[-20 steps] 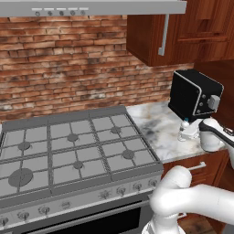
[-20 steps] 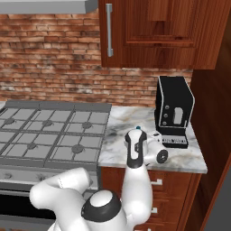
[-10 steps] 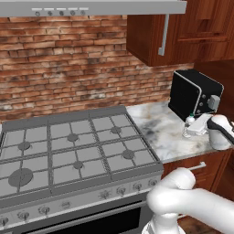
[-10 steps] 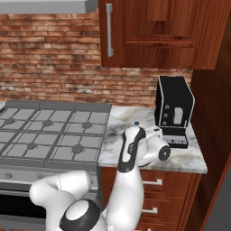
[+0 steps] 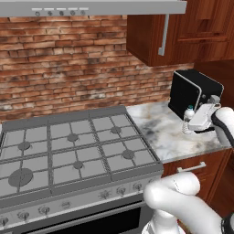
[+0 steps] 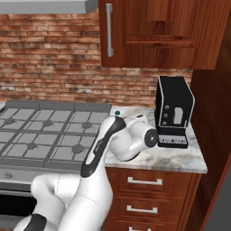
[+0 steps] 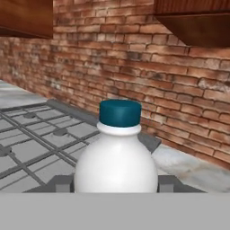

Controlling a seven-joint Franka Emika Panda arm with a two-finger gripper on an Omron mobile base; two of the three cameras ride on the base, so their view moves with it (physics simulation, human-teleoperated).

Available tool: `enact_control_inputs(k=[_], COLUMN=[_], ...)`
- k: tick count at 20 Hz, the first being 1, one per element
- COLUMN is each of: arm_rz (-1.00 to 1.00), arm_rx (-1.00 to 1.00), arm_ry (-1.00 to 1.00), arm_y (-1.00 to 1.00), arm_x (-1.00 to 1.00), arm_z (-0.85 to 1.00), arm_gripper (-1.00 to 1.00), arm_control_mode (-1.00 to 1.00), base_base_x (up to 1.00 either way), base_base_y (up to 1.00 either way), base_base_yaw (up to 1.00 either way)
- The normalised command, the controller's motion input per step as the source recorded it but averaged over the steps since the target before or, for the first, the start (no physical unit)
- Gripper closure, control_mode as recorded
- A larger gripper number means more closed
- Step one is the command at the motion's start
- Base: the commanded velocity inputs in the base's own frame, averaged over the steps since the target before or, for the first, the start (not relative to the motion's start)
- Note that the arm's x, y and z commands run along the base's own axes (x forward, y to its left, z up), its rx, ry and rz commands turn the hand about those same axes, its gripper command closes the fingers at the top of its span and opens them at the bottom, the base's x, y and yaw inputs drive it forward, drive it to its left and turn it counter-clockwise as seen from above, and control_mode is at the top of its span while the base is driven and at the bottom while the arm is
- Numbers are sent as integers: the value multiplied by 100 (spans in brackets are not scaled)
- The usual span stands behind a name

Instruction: Take the bottled waters from the counter and place them in the freezer to freeze. Close the freezer door after placing the bottles.

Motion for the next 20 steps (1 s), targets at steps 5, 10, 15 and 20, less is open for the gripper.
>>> enact_control_inputs(k=[5, 10, 15, 20], arm_rz=[3, 0, -5, -29], arm_rx=[-4, -1, 2, 2], arm_ry=[0, 3, 13, 22], arm_y=[58, 57, 55, 39], arm_x=[-86, -85, -79, -72], arm_z=[78, 85, 46, 44], arm_gripper=[100, 100, 100, 100], arm_control_mode=[-100, -100, -100, -100], base_base_x=[0, 0, 0, 0], base_base_y=[0, 0, 0, 0], base_base_yaw=[0, 0, 0, 0])
